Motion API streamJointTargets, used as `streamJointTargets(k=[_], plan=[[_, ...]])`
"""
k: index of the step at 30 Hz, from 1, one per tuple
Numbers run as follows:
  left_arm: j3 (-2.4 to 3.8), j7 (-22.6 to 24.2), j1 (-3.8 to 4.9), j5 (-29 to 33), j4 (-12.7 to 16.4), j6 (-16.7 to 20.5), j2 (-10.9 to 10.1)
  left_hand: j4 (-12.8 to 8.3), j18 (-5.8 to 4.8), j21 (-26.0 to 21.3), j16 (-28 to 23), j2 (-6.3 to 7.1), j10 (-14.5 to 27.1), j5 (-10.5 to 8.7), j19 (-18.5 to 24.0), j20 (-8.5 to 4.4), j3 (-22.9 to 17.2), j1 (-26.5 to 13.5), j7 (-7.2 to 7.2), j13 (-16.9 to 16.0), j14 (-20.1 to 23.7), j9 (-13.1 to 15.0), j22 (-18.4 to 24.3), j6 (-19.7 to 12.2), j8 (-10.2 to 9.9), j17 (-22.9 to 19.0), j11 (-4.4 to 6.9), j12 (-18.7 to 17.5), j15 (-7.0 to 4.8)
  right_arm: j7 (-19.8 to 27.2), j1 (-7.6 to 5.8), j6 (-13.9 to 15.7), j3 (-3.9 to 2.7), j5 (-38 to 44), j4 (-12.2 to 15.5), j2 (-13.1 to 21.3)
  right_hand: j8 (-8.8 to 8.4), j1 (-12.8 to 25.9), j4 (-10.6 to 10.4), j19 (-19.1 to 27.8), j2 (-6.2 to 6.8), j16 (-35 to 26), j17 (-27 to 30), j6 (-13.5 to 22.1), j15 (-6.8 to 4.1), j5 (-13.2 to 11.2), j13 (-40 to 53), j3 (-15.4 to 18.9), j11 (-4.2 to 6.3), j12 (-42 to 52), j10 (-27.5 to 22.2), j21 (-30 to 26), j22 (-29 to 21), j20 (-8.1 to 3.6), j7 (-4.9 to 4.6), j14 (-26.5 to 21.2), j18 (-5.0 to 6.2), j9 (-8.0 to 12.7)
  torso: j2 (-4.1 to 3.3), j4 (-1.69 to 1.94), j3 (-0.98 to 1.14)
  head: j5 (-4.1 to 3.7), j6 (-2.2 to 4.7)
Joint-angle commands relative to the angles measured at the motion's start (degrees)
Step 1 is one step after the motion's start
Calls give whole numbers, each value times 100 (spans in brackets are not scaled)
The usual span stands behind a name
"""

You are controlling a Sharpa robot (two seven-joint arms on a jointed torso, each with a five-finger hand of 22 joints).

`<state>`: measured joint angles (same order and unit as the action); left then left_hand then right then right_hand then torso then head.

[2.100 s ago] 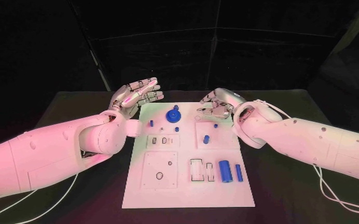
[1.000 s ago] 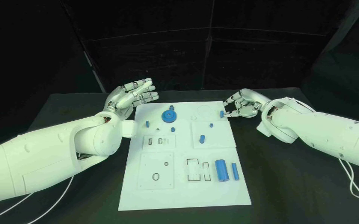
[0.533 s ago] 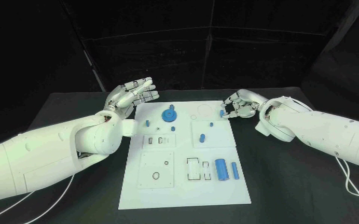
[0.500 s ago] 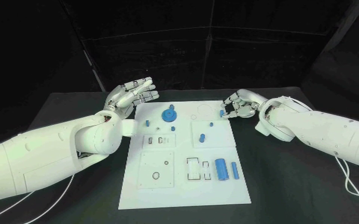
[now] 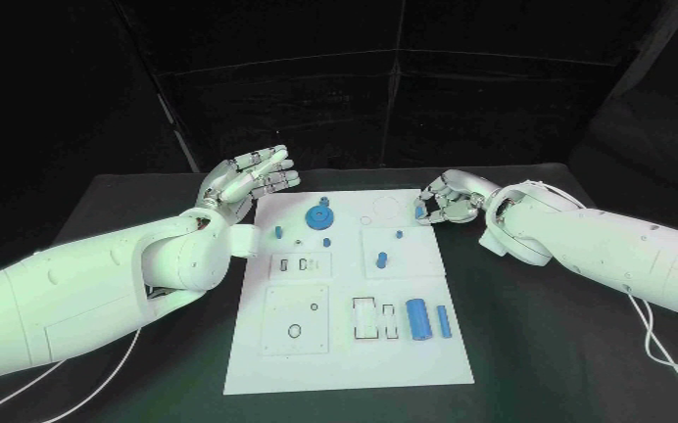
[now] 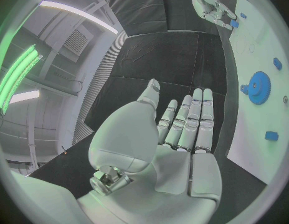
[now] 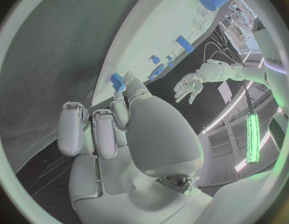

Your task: Assemble the parts on the task board

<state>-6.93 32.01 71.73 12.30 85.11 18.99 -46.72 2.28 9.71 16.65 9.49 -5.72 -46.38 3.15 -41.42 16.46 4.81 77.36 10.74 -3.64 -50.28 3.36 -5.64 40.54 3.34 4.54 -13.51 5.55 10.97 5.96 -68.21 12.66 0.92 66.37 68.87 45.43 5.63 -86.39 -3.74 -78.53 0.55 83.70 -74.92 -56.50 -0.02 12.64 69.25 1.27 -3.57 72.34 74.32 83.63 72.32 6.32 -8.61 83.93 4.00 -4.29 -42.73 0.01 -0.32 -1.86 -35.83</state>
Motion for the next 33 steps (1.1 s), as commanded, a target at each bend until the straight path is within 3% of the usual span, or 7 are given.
streamJointTargets(k=[1,33], plan=[[5,9,7,-14,-8,-73,6,-47,7,-3,9,-45,-26,18,-43,-2,3,34,527,-2,-25,1,6,1,14,-8,9,26,4,12,-8,-99,-2,110,-9,-13,29,1,19,-3,-75,30,-136,-58,-47,-34,11,-23,-5,36,45,5,9,-32,7,331,-25,-5,2,-4,0,-7,-7],[5,-44,7,-14,-26,-176,2,-64,7,-5,9,-41,-28,18,-45,-2,3,39,526,-2,-27,1,9,-1,14,-9,10,27,3,-166,-6,5,-2,181,-124,-144,88,58,17,-60,-215,37,-163,-269,-86,-47,99,-150,38,106,128,35,88,-73,52,338,-42,6,0,-4,3,-21,-41]])
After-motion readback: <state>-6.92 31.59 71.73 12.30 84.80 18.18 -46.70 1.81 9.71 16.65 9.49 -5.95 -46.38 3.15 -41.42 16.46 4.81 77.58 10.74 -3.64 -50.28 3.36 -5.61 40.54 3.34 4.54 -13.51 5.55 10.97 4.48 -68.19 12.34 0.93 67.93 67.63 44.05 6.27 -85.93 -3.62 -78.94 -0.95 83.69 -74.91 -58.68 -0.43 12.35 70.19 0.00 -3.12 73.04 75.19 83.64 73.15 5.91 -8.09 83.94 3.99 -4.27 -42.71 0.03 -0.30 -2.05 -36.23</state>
